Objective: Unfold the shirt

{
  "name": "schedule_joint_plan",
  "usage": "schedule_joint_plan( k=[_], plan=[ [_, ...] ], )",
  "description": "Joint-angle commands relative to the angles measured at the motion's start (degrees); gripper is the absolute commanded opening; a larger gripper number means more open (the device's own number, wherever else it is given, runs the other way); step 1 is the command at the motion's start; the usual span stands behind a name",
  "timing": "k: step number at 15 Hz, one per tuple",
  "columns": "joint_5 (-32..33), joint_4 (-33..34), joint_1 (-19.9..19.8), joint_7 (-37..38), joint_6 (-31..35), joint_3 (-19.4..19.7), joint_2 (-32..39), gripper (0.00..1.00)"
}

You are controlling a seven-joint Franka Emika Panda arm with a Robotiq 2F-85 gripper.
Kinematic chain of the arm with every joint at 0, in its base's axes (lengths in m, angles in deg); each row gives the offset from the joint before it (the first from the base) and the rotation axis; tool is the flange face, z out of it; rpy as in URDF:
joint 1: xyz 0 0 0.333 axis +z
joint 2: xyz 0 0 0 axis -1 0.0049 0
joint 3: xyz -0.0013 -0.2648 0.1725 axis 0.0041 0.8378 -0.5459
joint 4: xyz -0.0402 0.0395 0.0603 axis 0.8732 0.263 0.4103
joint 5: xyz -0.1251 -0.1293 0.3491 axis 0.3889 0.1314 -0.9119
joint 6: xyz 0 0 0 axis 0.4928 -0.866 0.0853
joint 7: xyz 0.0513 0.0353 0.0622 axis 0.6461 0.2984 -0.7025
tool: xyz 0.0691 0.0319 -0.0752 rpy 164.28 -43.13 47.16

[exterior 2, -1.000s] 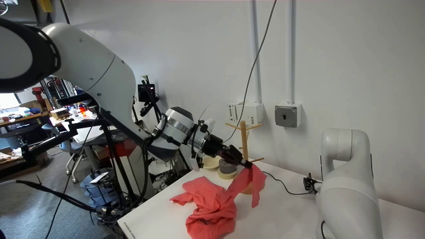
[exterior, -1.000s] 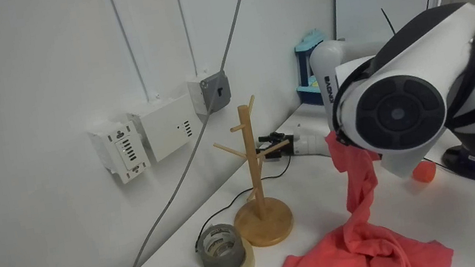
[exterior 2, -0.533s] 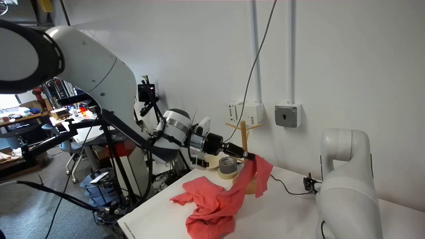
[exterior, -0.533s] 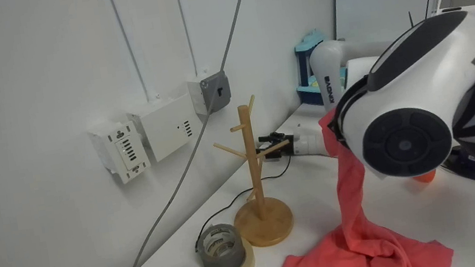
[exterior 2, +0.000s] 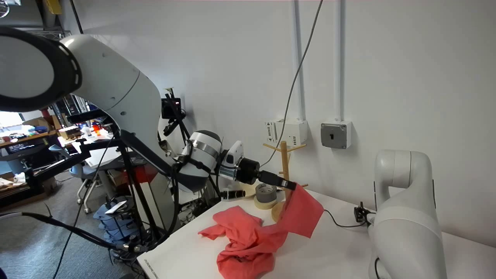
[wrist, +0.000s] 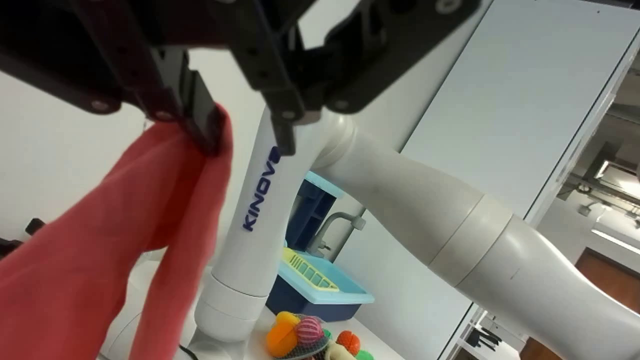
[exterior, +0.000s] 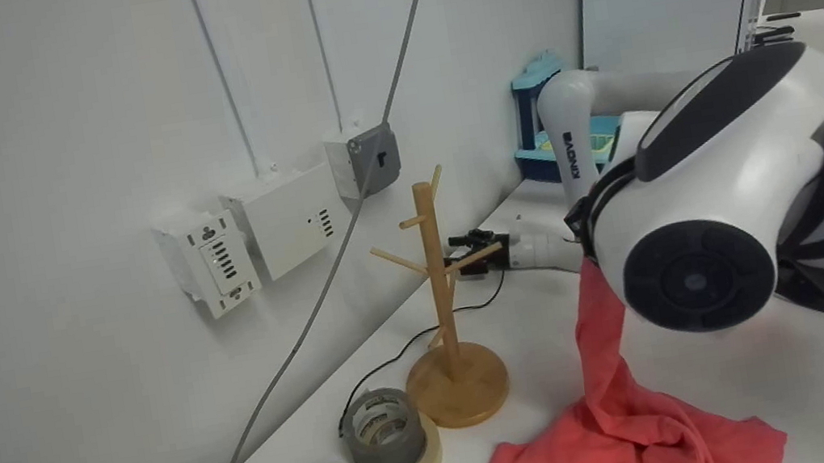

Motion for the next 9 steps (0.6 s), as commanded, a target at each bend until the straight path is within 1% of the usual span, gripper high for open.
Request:
schedule_joint_plan(
  k=[1, 2, 3, 4, 5, 6, 8, 9],
  plan=[
    [-1.59, 0.33, -2.10, 2.07, -0.37, -2.04, 0.50, 0.66],
    [-2.38, 0.31, -2.36, 1.91, 0.11, -2.24, 0.56, 0.73],
    [-3.16, 0.30, -2.58, 1.68, 0.51, -2.45, 0.64, 0.82],
    [-3.80, 0.30, -2.78, 1.54, 0.94, -2.62, 0.72, 0.88],
    [-4.28, 0.31, -2.84, 1.52, 0.92, -2.74, 0.80, 0.97],
    [-4.62, 0.33, -2.75, 1.65, 0.42, -2.77, 0.86, 1.00],
    [-4.96, 0.36, -2.65, 1.86, 0.07, -2.77, 0.95, 1.00],
    [-5.77, 0.31, -2.72, 0.78, -0.04, -2.83, 0.95, 1.00]
  ],
)
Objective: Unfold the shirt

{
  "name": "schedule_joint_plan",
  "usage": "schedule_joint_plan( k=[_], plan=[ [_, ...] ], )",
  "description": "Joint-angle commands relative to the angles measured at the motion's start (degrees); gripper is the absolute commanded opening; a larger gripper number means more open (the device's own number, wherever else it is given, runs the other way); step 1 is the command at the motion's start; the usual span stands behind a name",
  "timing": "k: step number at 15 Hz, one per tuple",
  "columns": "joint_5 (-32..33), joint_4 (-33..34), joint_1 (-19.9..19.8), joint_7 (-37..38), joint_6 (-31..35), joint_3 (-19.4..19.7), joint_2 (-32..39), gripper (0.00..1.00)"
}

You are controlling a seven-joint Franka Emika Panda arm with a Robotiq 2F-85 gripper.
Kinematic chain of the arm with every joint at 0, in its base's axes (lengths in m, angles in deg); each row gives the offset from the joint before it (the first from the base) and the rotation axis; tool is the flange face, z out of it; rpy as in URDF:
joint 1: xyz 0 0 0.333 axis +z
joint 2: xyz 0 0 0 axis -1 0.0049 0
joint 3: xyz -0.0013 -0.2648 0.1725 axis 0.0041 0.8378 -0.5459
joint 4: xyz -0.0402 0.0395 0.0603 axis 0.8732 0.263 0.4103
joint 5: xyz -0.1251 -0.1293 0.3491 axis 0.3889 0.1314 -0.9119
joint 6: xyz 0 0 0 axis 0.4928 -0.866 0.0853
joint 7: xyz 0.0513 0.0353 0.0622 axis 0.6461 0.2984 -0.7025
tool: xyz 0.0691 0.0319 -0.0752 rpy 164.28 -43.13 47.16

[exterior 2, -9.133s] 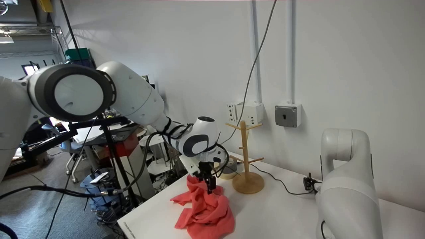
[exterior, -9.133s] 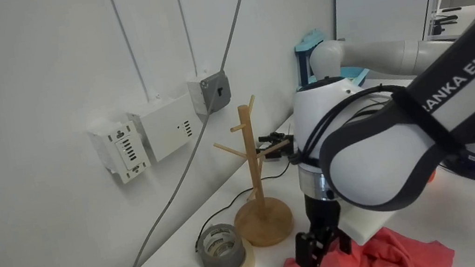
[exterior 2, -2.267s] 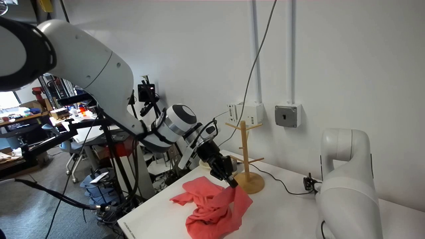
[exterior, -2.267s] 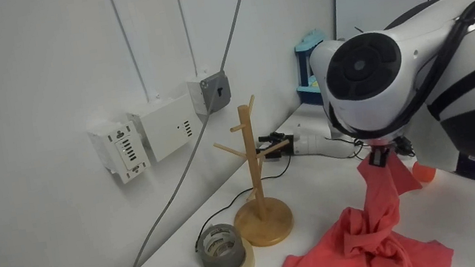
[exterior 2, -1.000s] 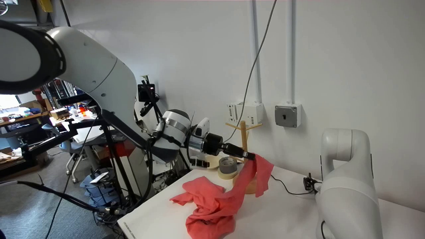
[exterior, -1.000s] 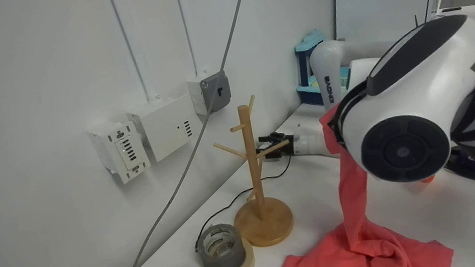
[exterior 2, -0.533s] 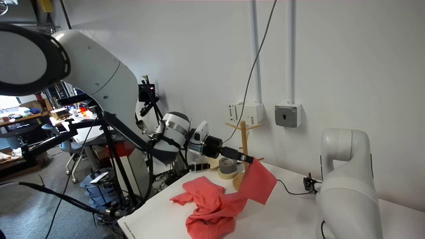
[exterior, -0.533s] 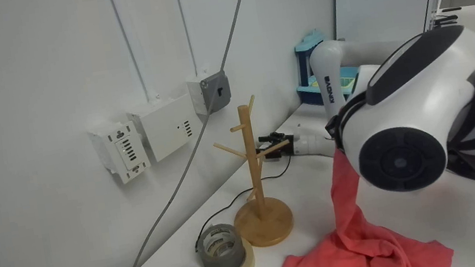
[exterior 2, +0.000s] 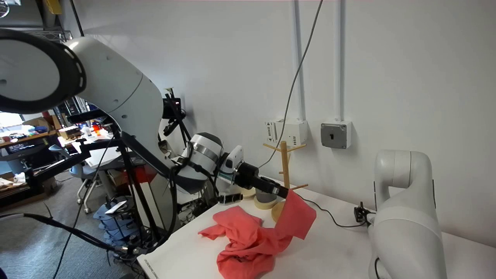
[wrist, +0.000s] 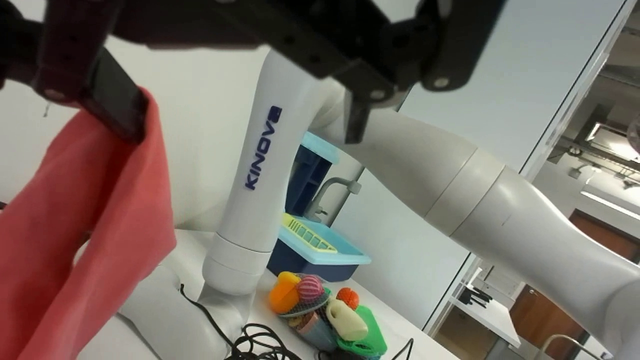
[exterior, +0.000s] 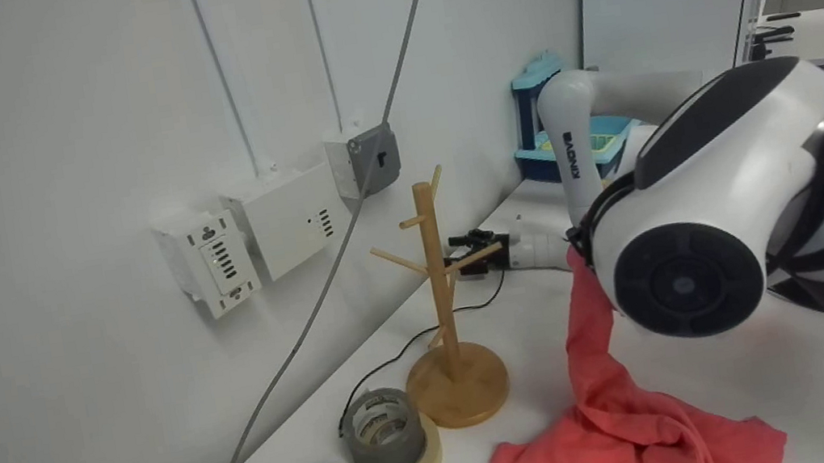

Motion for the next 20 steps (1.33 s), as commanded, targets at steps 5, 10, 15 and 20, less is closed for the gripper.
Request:
schedule_joint_plan(
  k=[5, 10, 15, 20],
  plan=[
    [-7.61, -0.70, -3.46, -7.56, 7.73, -2.49, -0.31, 1.00],
    [-11.03, -1.48, -5.53, -15.16, 23.19, -2.47, -0.01, 1.00],
    [-22.19, -7.79, -11.79, -31.99, 37.85, -0.97, -4.86, 1.00],
    [-38.55, -13.18, -25.23, -52.95, 44.14, -7.50, -4.89, 1.00]
  ],
)
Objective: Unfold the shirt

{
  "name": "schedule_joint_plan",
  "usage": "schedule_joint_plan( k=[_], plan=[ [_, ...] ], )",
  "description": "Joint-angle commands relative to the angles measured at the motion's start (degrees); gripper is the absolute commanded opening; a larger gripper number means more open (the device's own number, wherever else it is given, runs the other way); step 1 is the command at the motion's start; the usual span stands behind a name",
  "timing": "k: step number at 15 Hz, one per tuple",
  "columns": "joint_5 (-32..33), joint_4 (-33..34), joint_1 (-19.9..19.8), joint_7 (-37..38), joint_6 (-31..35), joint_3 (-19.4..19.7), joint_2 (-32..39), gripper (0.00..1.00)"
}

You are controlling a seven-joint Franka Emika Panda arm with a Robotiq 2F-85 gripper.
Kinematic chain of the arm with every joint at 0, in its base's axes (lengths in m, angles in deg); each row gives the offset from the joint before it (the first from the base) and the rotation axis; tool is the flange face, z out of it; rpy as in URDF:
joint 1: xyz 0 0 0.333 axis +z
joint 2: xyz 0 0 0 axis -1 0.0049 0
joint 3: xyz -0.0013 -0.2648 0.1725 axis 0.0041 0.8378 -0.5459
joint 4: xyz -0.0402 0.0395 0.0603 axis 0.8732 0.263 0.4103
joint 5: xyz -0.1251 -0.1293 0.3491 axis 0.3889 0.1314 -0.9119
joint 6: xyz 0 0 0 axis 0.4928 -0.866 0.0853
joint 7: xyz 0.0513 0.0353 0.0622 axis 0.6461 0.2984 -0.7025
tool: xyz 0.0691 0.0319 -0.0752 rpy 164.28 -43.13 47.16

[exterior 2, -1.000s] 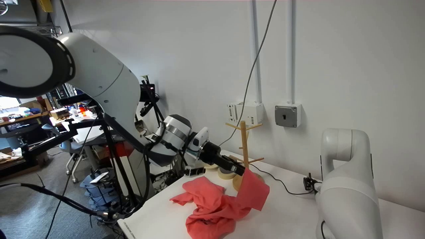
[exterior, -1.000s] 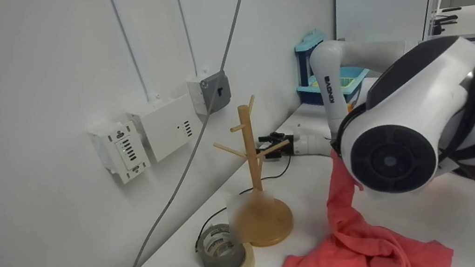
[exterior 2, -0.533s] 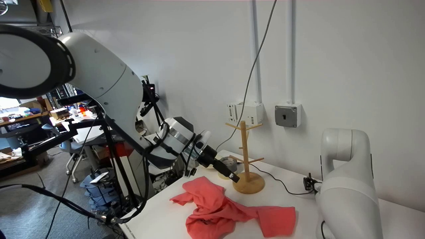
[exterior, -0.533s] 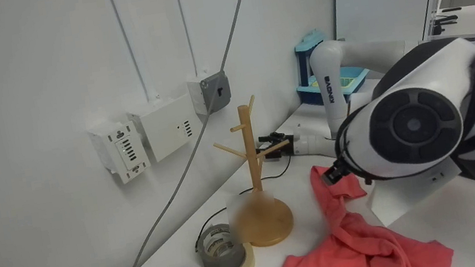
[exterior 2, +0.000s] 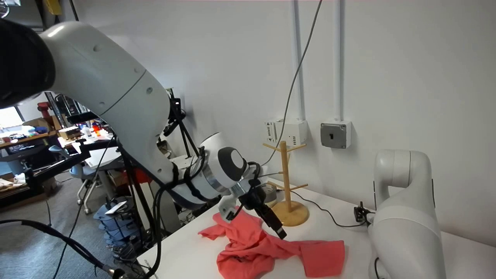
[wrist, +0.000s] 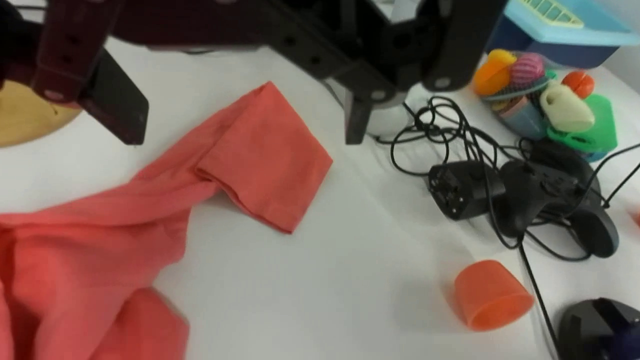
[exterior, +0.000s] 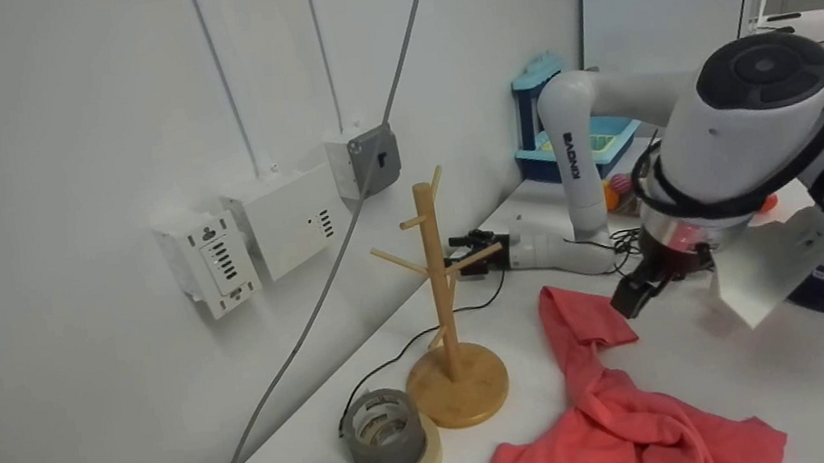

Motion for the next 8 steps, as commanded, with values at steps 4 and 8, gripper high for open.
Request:
schedule_joint_plan(
  k=[4, 8],
  plan=[
    [-23.51, -6.81, -18.33, -28.36, 1.12, -16.21, -0.51, 1.00],
    [-39.98, -6.61, -27.29, -44.98, -6.12, -28.70, -1.22, 1.00]
  ],
)
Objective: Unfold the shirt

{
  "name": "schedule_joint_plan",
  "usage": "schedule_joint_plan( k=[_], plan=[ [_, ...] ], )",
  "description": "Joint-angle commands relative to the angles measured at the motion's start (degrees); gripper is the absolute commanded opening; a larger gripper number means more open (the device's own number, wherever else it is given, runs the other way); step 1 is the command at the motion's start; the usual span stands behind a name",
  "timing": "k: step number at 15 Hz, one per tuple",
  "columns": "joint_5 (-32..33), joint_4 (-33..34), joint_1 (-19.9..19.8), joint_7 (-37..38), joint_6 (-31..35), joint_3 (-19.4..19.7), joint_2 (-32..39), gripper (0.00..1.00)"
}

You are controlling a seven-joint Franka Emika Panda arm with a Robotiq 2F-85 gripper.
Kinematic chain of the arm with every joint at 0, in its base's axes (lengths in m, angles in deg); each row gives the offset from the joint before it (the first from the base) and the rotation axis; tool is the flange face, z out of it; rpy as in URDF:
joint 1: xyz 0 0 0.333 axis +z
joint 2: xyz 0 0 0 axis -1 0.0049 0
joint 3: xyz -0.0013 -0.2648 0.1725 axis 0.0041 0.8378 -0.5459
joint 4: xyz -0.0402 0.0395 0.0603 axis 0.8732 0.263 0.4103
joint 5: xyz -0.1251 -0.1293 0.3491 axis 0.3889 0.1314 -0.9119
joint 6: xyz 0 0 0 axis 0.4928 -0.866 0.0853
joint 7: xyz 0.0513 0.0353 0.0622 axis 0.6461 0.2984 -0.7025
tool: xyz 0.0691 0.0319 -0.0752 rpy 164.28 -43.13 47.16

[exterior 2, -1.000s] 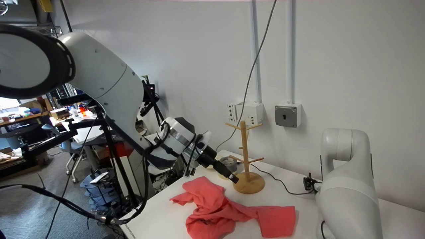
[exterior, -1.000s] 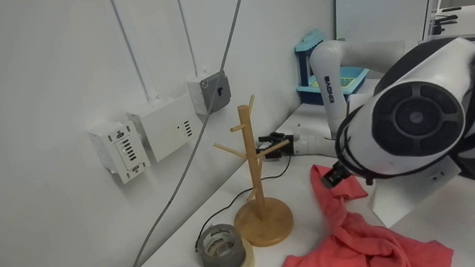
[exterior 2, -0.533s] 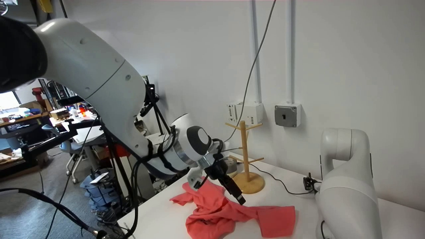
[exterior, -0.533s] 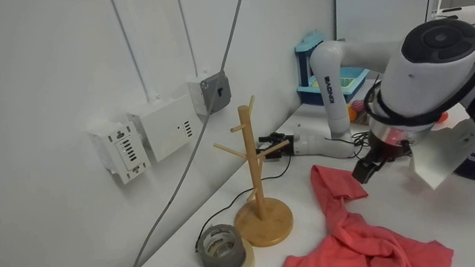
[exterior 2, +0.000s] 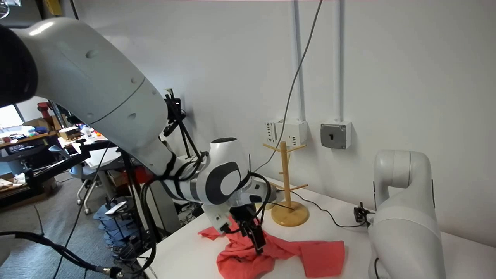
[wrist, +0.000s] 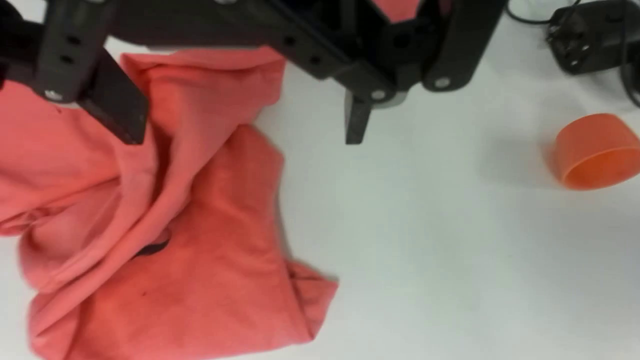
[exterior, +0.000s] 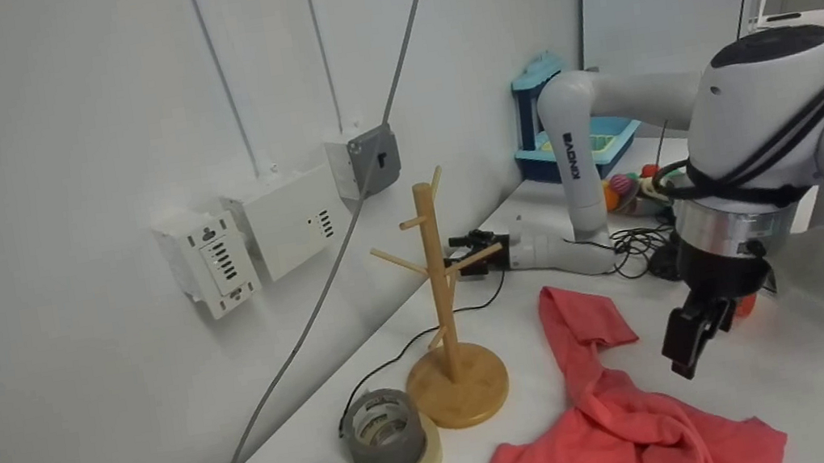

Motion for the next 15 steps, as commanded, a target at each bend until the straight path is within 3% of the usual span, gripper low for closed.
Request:
schedule_joint_plan(
  k=[1, 2, 3, 8, 11, 15],
  plan=[
    [-12.57, 0.33, -6.68, -12.96, -7.55, -8.93, -1.88, 1.00],
    [-13.93, 0.98, -6.96, -14.03, -9.84, -9.60, -2.11, 1.00],
    [-21.58, 1.29, 2.38, -19.92, -10.28, -0.71, -4.22, 1.00],
    [-28.44, 3.41, 17.37, -25.17, -10.91, 13.95, -3.37, 1.00],
    [-29.32, 4.17, 22.97, -25.48, -9.53, 18.09, -1.90, 1.00],
    [-28.99, 5.15, 27.52, -25.40, -8.10, 20.38, 0.09, 0.98]
  ],
)
